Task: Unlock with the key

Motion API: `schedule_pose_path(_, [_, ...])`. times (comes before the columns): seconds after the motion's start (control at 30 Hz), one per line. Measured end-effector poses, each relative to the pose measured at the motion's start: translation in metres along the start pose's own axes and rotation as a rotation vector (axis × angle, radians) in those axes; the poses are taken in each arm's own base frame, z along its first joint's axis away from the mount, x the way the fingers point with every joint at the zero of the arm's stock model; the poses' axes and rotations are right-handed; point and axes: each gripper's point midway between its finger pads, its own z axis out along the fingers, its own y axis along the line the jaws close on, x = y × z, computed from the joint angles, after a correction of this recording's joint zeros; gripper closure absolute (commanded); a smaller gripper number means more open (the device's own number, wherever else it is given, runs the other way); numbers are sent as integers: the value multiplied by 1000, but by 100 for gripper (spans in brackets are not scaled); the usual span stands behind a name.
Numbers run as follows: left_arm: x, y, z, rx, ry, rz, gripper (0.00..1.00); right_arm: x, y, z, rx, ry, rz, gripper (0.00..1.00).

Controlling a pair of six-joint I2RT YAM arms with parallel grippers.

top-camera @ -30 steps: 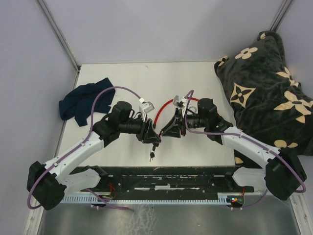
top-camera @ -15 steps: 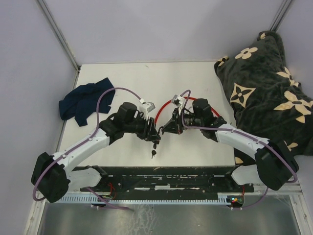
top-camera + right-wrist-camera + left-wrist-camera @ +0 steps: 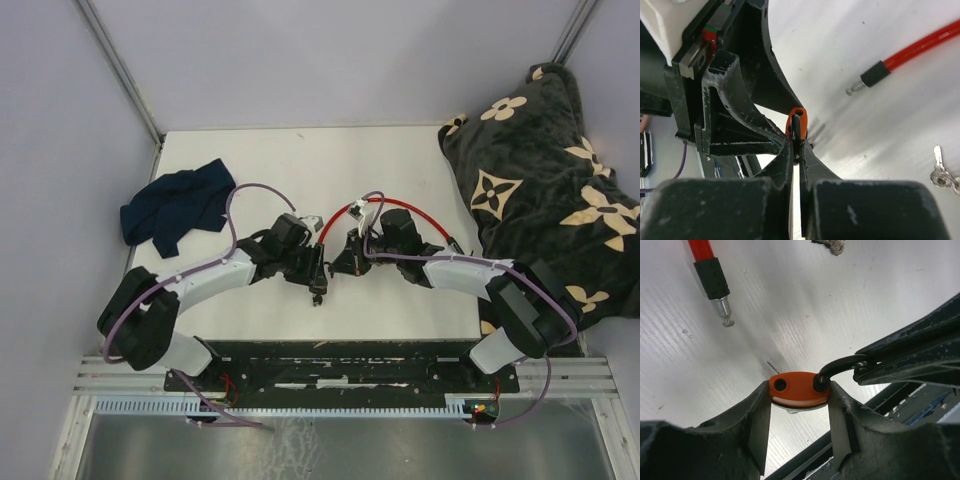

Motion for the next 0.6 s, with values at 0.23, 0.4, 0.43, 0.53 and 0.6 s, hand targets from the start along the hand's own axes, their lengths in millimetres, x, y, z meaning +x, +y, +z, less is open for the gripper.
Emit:
schedule_pose_path(0.23, [9,1,33,-78,80,-27,92,21,-29,-1,146,22,87,95])
schedule_pose_path(0.4, [1,1,48,-111,118,-60,80,19,-53,-5,279,-7,113,78])
schedule_pose_path(0.43, [-1,1,51,-119,121,-65,78,19,-56,-6,299,-12,115,74])
schedule_pose_path(0.53, [-8,1,58,-138,113,-67,67,20,-66,-9,358,-19,112,58])
schedule_pose_path(0.6, [-12,3,62,-162,102,-72,54,23,-71,-12,394,-11,108,49])
